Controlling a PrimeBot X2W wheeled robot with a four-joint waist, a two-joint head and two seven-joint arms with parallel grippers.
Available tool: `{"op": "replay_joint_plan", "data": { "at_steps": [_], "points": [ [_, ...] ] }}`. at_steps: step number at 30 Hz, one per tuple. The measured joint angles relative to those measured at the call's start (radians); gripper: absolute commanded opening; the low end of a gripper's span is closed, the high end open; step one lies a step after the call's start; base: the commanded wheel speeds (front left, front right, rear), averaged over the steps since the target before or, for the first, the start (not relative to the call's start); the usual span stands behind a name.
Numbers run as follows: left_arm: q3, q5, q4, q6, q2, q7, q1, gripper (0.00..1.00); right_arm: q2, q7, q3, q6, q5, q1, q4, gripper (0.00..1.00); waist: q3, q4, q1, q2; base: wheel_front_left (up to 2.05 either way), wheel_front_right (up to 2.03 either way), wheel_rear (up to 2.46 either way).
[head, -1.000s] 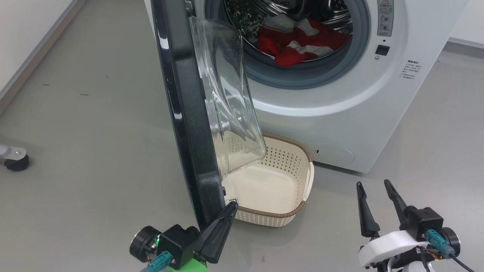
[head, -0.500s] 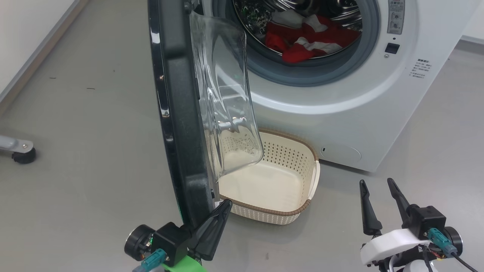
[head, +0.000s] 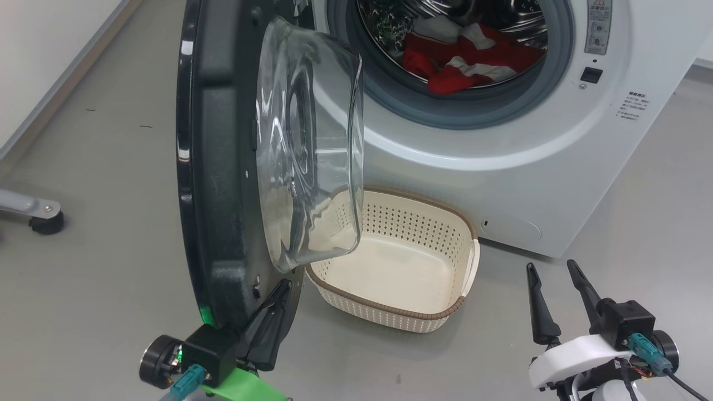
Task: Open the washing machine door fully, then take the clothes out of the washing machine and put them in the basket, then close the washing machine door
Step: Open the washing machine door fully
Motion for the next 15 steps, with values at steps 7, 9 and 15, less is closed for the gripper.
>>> {"op": "replay_joint_plan", "data": {
  "at_steps": [7,9,15],
  "points": [
    [0.056,0.000,0.007,0.040,0.018,-0.012,0.013,0.00,0.000,0.000,-0.002,0.000,0.000,0.000,0.000,1.00,-0.003,0.010,0.0000,0.0000,0.00,0.00,0.00],
    [0.078,0.000,0.009,0.049,0.022,-0.016,0.017,0.00,0.000,0.000,-0.002,0.000,0.000,0.000,0.000,1.00,-0.003,0.012,0.0000,0.0000,0.00,0.00,0.00],
    [0.138,-0.004,0.021,0.062,0.036,-0.035,0.021,0.00,0.000,0.000,-0.013,-0.001,0.000,0.000,0.000,1.00,0.002,0.013,0.0000,0.0000,0.00,0.00,0.00]
  ]
}}
